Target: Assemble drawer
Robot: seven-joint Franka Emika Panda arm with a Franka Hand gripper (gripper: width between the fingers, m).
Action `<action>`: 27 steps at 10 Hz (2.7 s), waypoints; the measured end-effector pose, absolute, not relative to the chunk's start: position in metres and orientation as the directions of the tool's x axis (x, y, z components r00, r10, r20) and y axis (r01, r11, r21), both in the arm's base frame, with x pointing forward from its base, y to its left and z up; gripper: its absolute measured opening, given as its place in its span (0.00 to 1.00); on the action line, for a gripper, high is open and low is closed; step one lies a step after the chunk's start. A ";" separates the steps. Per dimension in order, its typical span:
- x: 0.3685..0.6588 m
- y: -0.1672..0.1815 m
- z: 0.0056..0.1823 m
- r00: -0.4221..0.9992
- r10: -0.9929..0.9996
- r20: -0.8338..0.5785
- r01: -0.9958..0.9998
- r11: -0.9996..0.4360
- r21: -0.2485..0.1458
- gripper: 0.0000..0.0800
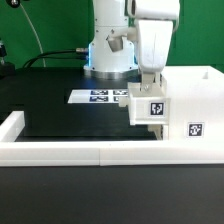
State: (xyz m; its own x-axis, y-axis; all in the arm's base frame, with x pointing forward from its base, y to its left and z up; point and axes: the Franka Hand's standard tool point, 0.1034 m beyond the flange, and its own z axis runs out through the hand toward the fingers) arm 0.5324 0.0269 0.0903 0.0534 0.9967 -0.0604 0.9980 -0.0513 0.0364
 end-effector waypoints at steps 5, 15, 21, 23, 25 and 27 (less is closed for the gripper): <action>0.546 -0.011 0.128 0.009 0.997 -0.082 0.998 -0.004 0.066 0.81; 0.533 -0.034 0.059 0.004 0.995 0.101 0.999 -0.001 -0.034 0.81; 0.532 -0.009 0.054 0.093 0.990 0.107 0.995 -0.088 -0.049 0.81; 0.532 0.000 0.054 0.124 0.987 0.106 0.991 -0.119 -0.053 0.81; 0.532 0.007 0.054 0.138 0.985 0.106 0.990 -0.133 -0.056 0.81; 0.532 0.016 0.055 0.158 0.982 0.107 0.987 -0.152 -0.060 0.81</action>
Offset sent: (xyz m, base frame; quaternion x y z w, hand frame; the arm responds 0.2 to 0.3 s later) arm -0.0017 -0.0377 0.0170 -0.0008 -0.0200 -0.0269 0.9994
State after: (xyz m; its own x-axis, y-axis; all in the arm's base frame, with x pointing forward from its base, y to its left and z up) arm 0.5322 0.0161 0.0545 0.1578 0.9817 0.1065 0.9866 -0.1521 -0.0598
